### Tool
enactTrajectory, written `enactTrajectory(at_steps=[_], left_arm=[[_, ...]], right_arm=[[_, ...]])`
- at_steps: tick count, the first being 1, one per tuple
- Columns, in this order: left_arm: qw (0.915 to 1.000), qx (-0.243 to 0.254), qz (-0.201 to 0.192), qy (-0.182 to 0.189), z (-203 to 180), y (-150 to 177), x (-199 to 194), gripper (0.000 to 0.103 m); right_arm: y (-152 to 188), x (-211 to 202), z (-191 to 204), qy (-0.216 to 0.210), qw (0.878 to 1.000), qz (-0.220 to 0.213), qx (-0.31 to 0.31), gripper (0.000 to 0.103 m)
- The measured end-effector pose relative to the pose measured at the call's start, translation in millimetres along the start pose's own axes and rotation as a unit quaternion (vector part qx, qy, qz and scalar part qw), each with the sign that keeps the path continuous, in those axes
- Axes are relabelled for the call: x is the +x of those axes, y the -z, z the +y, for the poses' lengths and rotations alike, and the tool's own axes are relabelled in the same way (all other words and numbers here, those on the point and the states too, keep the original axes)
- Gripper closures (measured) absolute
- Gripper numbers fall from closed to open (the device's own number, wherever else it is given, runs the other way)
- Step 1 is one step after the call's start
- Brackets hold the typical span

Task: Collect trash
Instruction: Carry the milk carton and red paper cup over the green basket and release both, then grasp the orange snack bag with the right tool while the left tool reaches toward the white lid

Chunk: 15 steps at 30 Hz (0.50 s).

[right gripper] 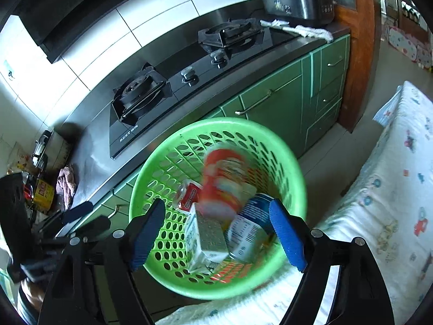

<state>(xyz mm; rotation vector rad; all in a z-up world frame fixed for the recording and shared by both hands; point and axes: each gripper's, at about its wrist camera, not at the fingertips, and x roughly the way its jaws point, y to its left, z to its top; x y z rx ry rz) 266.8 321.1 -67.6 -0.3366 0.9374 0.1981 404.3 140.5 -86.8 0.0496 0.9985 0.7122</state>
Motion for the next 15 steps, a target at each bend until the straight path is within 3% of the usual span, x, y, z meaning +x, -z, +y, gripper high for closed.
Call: enactTrajectory(at_steps=[5, 15], left_arm=[[0.9997, 0.024, -0.005, 0.005, -15.9, -3.5, -1.8, 0.02], [0.9968, 0.056, -0.004, 0.057, -64.2, -11.6, 0.5, 0.02]], right_arm=[[11.8, -36.5, -22.4, 0.026, 0.999, -0.025, 0.011, 0.027], [47.1, -120.5, -126.4, 0.121, 0.987, -0.052, 0.097, 0.027]])
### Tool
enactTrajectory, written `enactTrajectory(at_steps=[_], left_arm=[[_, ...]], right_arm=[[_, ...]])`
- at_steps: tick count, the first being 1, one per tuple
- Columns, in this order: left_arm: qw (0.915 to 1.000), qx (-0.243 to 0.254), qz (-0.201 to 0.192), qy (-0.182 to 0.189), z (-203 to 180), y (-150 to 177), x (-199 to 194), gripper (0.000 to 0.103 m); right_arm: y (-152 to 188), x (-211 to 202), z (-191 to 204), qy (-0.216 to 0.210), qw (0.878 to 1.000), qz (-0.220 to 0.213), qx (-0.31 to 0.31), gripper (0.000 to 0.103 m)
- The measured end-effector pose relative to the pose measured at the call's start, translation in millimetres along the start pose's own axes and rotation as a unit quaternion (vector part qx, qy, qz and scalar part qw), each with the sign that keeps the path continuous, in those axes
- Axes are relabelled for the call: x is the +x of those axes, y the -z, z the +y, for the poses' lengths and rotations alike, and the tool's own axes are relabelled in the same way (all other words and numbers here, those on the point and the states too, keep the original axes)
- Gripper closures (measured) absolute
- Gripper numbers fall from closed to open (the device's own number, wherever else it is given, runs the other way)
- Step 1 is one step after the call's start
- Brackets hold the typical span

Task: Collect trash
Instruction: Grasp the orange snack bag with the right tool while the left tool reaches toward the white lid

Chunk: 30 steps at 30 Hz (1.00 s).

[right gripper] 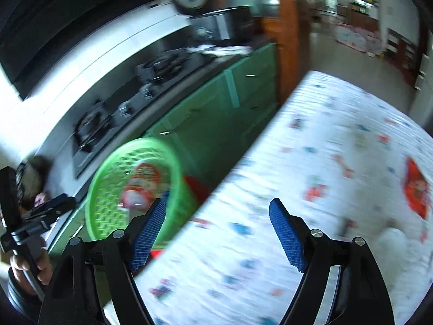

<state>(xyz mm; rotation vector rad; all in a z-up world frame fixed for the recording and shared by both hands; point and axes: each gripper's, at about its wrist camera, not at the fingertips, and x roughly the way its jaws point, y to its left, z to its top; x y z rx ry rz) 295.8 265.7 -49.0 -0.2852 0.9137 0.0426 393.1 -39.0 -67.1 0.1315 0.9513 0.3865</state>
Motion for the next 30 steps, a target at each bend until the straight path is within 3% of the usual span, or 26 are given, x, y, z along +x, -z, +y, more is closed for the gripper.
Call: enactTrajectory(at_steps=[9, 18, 24, 30], left_arm=[[0.9995, 0.027, 0.0, 0.017, -52.4, -3.2, 12.5, 0.019], [0.9986, 0.045, 0.009, 0.028, -111.7, 1.7, 22.2, 0.018], [0.9972, 0.061, 0.014, 0.04, -149.8, 1.5, 29.5, 0.018], [0.9951, 0.079, 0.027, 0.053, -186.4, 2.5, 41.6, 0.018]], right_arm=[[-6.1, -35.8, -113.1, 0.086, 0.993, -0.02, 0.082, 0.027], [-17.4, -42.2, -232.7, 0.15, 0.971, -0.01, 0.184, 0.027], [-18.5, -31.2, -287.0, 0.15, 0.96, 0.004, 0.235, 0.027], [-20.8, -10.3, -311.5, 0.127, 0.956, 0.013, 0.264, 0.027]])
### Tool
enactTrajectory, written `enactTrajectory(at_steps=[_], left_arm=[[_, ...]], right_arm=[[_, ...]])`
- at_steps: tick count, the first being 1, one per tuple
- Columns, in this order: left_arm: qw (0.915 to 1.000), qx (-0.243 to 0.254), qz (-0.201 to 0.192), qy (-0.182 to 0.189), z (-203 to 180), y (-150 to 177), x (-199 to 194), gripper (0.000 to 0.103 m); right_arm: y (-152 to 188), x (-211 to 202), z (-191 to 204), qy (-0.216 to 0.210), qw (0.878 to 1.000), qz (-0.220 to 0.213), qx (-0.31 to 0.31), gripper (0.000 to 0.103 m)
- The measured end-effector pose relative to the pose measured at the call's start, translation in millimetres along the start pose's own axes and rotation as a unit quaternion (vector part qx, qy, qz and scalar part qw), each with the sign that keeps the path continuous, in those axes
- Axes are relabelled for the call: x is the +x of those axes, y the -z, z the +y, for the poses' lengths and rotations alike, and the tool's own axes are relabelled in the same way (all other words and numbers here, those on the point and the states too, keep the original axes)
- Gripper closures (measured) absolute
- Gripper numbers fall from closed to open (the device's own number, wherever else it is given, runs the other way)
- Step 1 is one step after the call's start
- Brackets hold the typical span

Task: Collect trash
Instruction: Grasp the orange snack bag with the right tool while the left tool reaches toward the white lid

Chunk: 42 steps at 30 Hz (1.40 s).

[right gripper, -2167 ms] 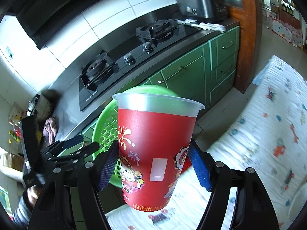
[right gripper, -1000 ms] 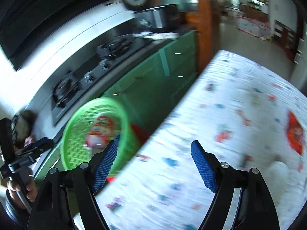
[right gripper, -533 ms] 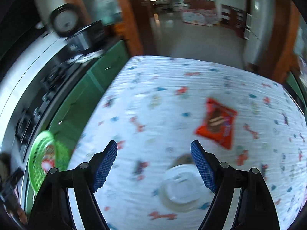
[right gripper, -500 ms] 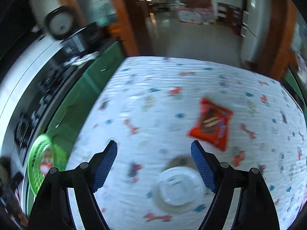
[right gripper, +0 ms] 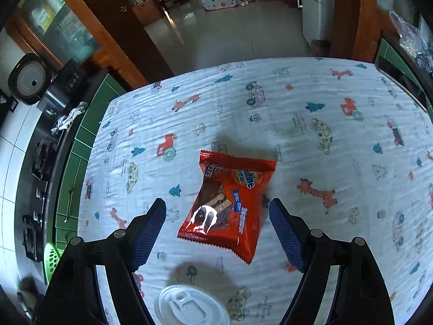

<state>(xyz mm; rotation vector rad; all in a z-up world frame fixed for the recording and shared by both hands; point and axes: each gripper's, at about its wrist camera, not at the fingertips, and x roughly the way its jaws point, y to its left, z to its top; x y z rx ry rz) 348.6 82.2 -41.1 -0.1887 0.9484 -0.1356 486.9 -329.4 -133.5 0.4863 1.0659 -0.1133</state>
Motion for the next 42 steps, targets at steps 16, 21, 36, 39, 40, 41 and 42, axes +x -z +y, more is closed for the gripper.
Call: enactTrajectory(at_steps=[16, 21, 36, 39, 40, 41, 42], left_arm=[[0.9973, 0.049, 0.032, 0.045, -92.1, -2.6, 45.1, 0.018], [0.9947, 0.06, 0.048, 0.069, -120.7, -0.5, 66.8, 0.018], [0.9716, 0.117, 0.131, 0.158, -206.6, 26.1, 143.9, 0.045], [0.9698, 0.121, 0.138, 0.16, -216.6, 28.7, 151.7, 0.05], [0.9693, 0.122, 0.141, 0.16, -219.0, 29.6, 153.8, 0.054], [0.9688, 0.124, 0.142, 0.161, -220.2, 31.0, 154.9, 0.058], [0.9684, 0.125, 0.145, 0.16, -221.9, 32.1, 157.3, 0.059]], right_arm=[[-9.3, 34.5, -13.1, 0.001, 0.999, 0.037, 0.009, 0.044], [-5.6, 27.6, -15.1, -0.018, 0.999, 0.038, -0.002, 0.054], [15.3, -16.4, -23.2, -0.048, 0.997, 0.018, -0.061, 0.056], [21.1, -25.6, -26.4, -0.051, 0.996, 0.014, -0.07, 0.056], [22.9, -28.0, -27.9, -0.052, 0.996, 0.013, -0.072, 0.056], [25.0, -30.5, -28.7, -0.052, 0.996, 0.013, -0.076, 0.056], [26.3, -31.9, -29.0, -0.051, 0.995, 0.012, -0.079, 0.056]])
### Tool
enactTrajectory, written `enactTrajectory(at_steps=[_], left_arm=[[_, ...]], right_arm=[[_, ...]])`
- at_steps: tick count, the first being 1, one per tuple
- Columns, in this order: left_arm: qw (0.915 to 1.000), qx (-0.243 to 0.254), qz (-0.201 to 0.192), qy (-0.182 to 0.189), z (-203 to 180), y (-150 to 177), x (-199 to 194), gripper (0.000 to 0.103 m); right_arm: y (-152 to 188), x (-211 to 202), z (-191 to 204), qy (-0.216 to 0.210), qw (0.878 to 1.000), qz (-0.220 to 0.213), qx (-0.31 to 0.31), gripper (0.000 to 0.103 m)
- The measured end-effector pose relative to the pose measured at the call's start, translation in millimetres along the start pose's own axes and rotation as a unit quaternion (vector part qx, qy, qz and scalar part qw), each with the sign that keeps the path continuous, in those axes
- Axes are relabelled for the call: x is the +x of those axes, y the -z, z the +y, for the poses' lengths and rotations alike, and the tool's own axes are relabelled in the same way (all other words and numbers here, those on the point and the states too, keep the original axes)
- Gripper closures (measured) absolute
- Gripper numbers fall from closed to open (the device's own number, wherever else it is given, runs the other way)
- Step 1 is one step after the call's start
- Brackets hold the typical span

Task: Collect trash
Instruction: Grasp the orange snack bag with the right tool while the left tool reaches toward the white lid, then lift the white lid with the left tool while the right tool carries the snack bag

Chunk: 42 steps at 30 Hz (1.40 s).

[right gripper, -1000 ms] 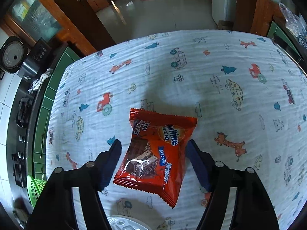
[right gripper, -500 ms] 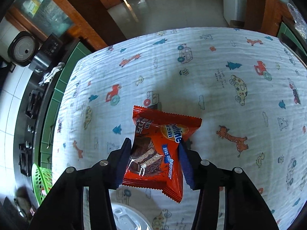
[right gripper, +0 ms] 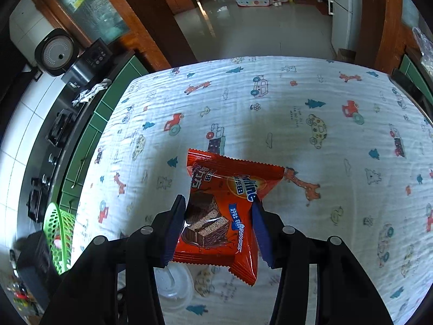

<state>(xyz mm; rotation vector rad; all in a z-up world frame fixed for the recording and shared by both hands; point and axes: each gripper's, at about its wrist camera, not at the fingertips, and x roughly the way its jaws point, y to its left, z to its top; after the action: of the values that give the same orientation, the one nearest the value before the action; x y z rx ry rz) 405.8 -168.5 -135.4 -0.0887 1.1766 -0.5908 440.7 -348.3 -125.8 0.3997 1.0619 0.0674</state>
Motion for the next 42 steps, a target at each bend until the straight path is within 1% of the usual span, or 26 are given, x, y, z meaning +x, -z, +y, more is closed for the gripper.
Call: enactTrajectory(at_steps=[2, 6, 8, 12, 13, 14, 20, 24, 31, 35, 37, 42], left_arm=[[1.0, -0.003, 0.005, -0.002, 0.0, 1.7, 3.6, 0.059], [0.9999, -0.009, -0.003, -0.005, 0.2, 4.3, 4.1, 0.06], [1.0, -0.006, 0.001, -0.004, 0.0, 7.1, 5.3, 0.082], [0.9999, -0.009, -0.008, -0.008, 2.7, 13.2, -2.3, 0.088], [0.9999, -0.01, -0.012, -0.008, 2.4, 14.9, -5.9, 0.091], [0.9998, -0.01, -0.015, -0.009, 1.8, 16.9, -10.6, 0.097], [0.9984, 0.002, -0.037, -0.041, 10.9, 32.3, -44.4, 0.099], [0.9971, -0.013, -0.056, -0.05, 31.9, 46.9, -77.6, 0.099], [0.9903, -0.044, -0.098, -0.088, 80.7, 72.4, -148.7, 0.099], [0.9835, -0.069, -0.123, -0.113, 114.1, 86.1, -189.5, 0.099], [0.9781, -0.078, -0.137, -0.136, 131.9, 93.2, -211.7, 0.099], [0.9651, -0.112, -0.158, -0.176, 174.4, 109.1, -254.6, 0.099]], right_arm=[[3.3, -3.4, -0.1, 0.004, 1.0, -0.004, -0.006, 0.056], [11.0, -8.3, -1.1, -0.002, 1.0, -0.004, -0.01, 0.056], [14.3, -10.8, 0.0, -0.005, 1.0, -0.003, -0.013, 0.056], [23.2, -15.1, 6.9, -0.006, 1.0, -0.002, -0.026, 0.056], [25.9, -16.5, 10.0, -0.003, 0.999, -0.003, -0.032, 0.056], [28.4, -17.7, 12.4, -0.003, 0.999, -0.003, -0.036, 0.056], [46.2, -25.9, 36.9, -0.018, 0.998, -0.002, -0.063, 0.056], [59.1, -29.2, 60.3, -0.031, 0.996, 0.001, -0.084, 0.056], [81.3, -26.7, 118.2, -0.06, 0.99, 0.011, -0.128, 0.056], [91.5, -24.9, 157.3, -0.074, 0.984, 0.014, -0.158, 0.056], [96.0, -23.5, 175.9, -0.082, 0.982, 0.015, -0.171, 0.056], [104.7, -17.8, 224.9, -0.104, 0.974, 0.021, -0.199, 0.056]])
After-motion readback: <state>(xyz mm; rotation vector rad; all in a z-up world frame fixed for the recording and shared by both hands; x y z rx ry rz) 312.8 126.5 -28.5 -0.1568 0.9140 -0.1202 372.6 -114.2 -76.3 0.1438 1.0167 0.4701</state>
